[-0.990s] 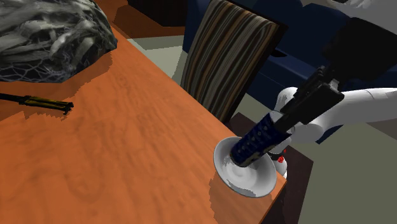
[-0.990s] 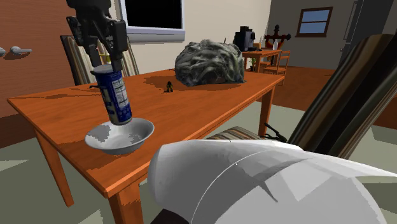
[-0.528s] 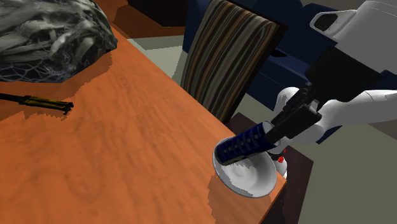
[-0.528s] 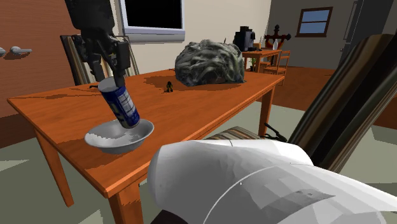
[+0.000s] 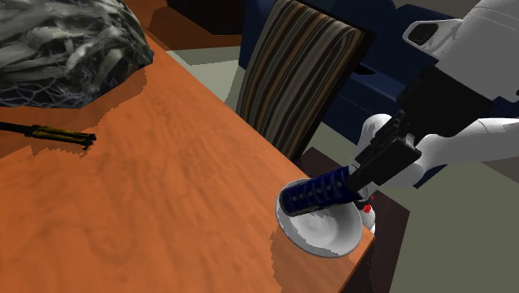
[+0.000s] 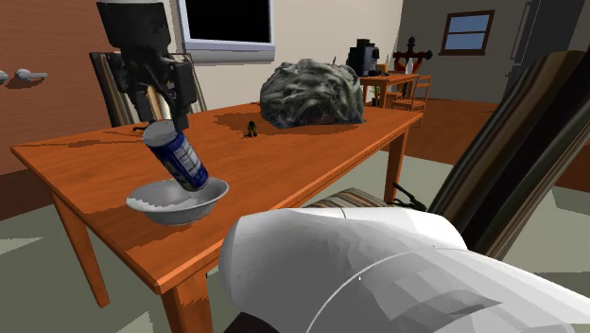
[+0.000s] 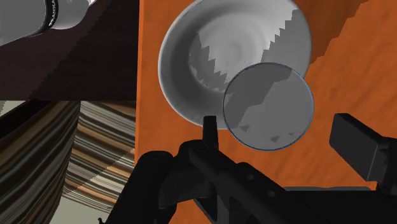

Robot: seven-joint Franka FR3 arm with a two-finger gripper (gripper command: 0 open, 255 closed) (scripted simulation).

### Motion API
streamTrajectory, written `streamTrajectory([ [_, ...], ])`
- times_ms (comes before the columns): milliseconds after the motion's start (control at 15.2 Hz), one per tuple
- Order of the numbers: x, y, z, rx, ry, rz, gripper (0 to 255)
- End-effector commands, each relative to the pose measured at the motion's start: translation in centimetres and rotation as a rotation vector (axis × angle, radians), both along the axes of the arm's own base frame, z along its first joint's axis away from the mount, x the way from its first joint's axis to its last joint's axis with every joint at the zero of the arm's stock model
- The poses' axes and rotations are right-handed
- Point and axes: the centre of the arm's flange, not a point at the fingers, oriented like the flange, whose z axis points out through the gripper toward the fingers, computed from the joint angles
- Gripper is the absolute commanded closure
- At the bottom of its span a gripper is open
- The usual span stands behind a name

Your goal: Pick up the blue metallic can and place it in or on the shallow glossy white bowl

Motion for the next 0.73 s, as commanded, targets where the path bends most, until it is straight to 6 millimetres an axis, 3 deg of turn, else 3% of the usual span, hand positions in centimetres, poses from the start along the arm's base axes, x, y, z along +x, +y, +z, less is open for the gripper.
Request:
streamTrajectory([
  [0,0.0,0.0,0.0,0.000,0.000,0.000,0],
  [264,0.0,0.0,0.0,0.000,0.000,0.000,0],
  [528,-0.7,-0.5,4.9,0.000,0.000,0.000,0],
  [660,-0.7,-0.5,4.9,0.000,0.000,0.000,0],
])
